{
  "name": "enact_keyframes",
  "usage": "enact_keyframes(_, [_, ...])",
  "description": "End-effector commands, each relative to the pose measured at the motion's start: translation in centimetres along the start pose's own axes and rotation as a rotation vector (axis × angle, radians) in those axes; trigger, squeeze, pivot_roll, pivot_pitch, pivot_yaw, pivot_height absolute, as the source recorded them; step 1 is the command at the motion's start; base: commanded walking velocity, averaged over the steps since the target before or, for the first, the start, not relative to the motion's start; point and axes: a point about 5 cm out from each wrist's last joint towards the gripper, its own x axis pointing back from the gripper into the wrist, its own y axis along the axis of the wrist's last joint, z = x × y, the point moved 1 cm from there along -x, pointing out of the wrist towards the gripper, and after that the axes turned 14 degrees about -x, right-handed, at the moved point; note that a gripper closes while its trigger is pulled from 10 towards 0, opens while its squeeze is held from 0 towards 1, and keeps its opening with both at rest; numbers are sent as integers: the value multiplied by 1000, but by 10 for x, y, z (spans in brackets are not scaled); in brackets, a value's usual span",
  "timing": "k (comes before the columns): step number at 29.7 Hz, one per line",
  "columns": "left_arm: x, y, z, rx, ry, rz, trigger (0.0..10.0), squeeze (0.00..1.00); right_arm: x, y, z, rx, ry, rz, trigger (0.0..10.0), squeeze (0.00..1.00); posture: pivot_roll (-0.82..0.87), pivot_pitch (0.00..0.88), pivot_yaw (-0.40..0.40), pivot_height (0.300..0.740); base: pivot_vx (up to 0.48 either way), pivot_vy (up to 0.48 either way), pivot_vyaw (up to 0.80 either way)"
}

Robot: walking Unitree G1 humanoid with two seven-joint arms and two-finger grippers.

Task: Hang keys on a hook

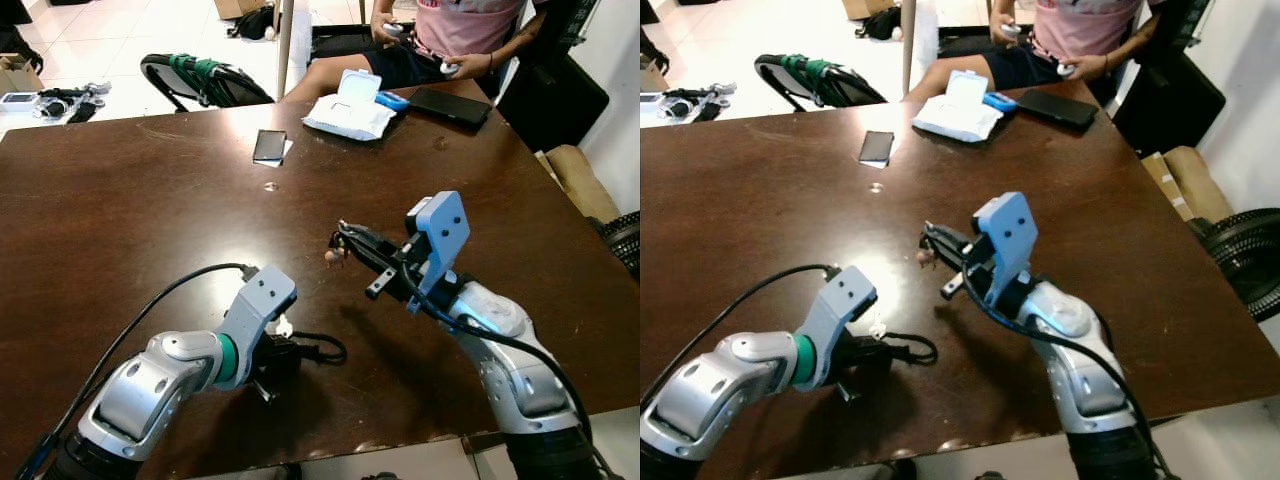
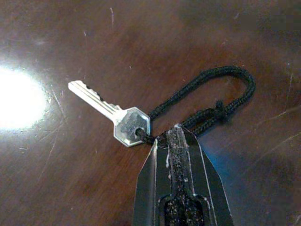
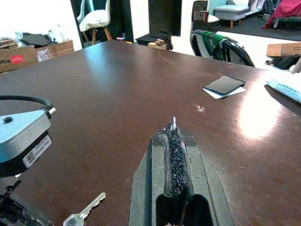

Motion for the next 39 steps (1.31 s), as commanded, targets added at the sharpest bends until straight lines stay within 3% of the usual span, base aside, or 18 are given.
enact_keyframes(1, [-1, -11, -1, 30, -2, 44, 0, 0, -1, -4, 3, -1, 11, 9, 10000, 0, 78, 66, 147, 740, 0, 0, 0])
enact_keyframes(3, [3, 4, 7, 51, 60, -62, 0, 0, -1, -4, 3, -2, 9, 9, 10000, 0, 79, 70, 144, 740, 0, 0, 0])
enact_keyframes(4, [3, 4, 7, 51, 60, -62, 0, 0, -1, -4, 3, -2, 9, 9, 10000, 0, 79, 70, 144, 740, 0, 0, 0])
enact_keyframes(5, [8, 17, 12, 50, 93, -148, 0, 0, -1, -4, 3, -4, 10, 9, 10000, 0, 80, 71, 141, 740, 0, 0, 0])
enact_keyframes(6, [8, 17, 12, 50, 93, -148, 0, 0, -1, -4, 3, -4, 10, 9, 10000, 0, 80, 71, 141, 740, 0, 0, 0])
enact_keyframes(9, [21, 38, 15, 23, 108, -273, 0, 0, -1, -4, 4, -5, 12, 11, 10000, 0, 77, 73, 138, 740, 0, 0, 0])
enact_keyframes(18, [27, 50, 10, -39, 73, -312, 0, 0, -1, -4, 3, -4, 12, 12, 10000, 0, 79, 73, 136, 740, 0, 0, 0])
enact_keyframes(20, [26, 49, 9, -47, 72, -301, 0, 0, -1, -3, 3, -4, 12, 12, 10000, 0, 77, 73, 136, 740, 0, 0, 0])
enact_keyframes(22, [22, 37, 6, -92, 65, -223, 0, 0, -1, -4, 3, -5, 11, 12, 10000, 0, 78, 73, 137, 740, 0, 0, 0])
enact_keyframes(23, [20, 29, 6, -109, 69, -182, 4902, 0, -1, -4, 3, -5, 11, 12, 10000, 0, 78, 72, 139, 740, 0, 0, 0])
enact_keyframes(24, [20, 24, 5, -117, 66, -159, 10000, 118, -1, -4, 3, -5, 11, 12, 10000, 0, 78, 72, 139, 740, 0, 0, 0])
enact_keyframes(25, [20, 24, 5, -117, 66, -159, 10000, 118, -1, -4, 3, -5, 11, 12, 10000, 0, 78, 72, 139, 740, 0, 0, 0])
enact_keyframes(26, [19, 19, 4, -109, 58, -136, 10000, 1000, -1, -4, 3, -5, 11, 11, 10000, 0, 78, 72, 139, 740, 0, 0, 0])
enact_keyframes(33, [18, -1, -2, -39, 10, -54, 10000, 1000, -1, -4, 4, -5, 14, 10, 10000, 0, 80, 70, 140, 740, 0, 0, 0])
enact_keyframes(39, [17, -3, -4, -17, -9, -54, 10000, 1000, -1, -4, 4, -4, 15, 11, 10000, 0, 77, 67, 139, 740, 0, 0, 0])
